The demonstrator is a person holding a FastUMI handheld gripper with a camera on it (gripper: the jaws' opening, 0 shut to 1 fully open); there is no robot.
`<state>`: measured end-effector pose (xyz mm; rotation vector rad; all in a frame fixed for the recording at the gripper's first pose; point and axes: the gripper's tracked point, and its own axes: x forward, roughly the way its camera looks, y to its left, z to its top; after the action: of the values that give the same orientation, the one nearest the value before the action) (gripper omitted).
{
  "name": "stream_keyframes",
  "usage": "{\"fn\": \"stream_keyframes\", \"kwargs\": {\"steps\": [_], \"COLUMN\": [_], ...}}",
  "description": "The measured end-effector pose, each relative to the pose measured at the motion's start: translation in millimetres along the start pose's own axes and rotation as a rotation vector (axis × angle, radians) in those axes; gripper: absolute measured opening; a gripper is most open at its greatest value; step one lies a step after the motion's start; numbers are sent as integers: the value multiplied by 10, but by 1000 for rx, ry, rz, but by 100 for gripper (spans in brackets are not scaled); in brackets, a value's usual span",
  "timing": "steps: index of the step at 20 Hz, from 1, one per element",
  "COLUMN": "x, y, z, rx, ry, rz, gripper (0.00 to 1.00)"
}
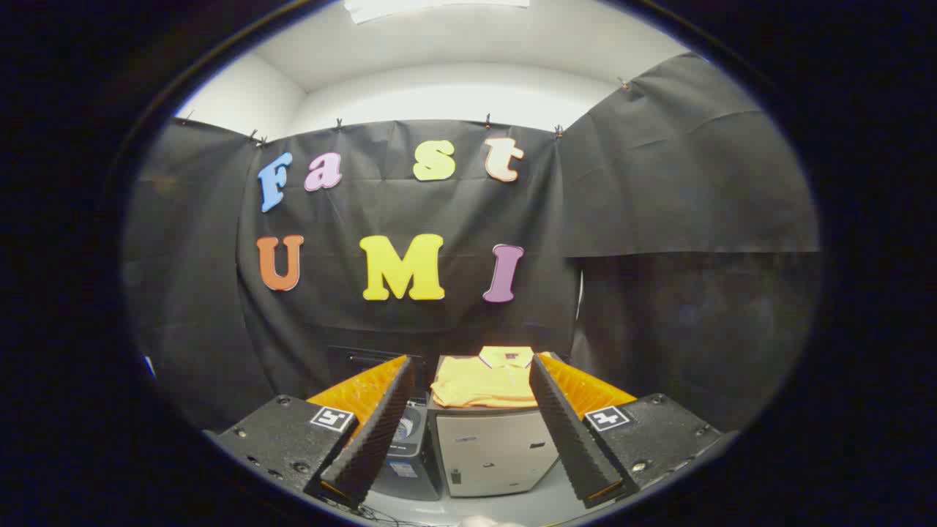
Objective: Put the clothes into the washing machine and then close the washing machine lid.
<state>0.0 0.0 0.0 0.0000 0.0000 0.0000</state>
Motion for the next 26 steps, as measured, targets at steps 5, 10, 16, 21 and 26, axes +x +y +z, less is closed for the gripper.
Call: {"fn": "stream_keyframes", "kwargs": {"steps": [5,10,16,21,26], "x": [-42,-70,-78,-136,-158], "y": [58,52,70,91,103], "z": [3,11,71,203,230], "rx": [5,2,7,-3,-10], "ry": [18,29,29,10,6], "rz": [2,-9,-11,-10,-11], "gripper": [100,100,100,100,100]}}
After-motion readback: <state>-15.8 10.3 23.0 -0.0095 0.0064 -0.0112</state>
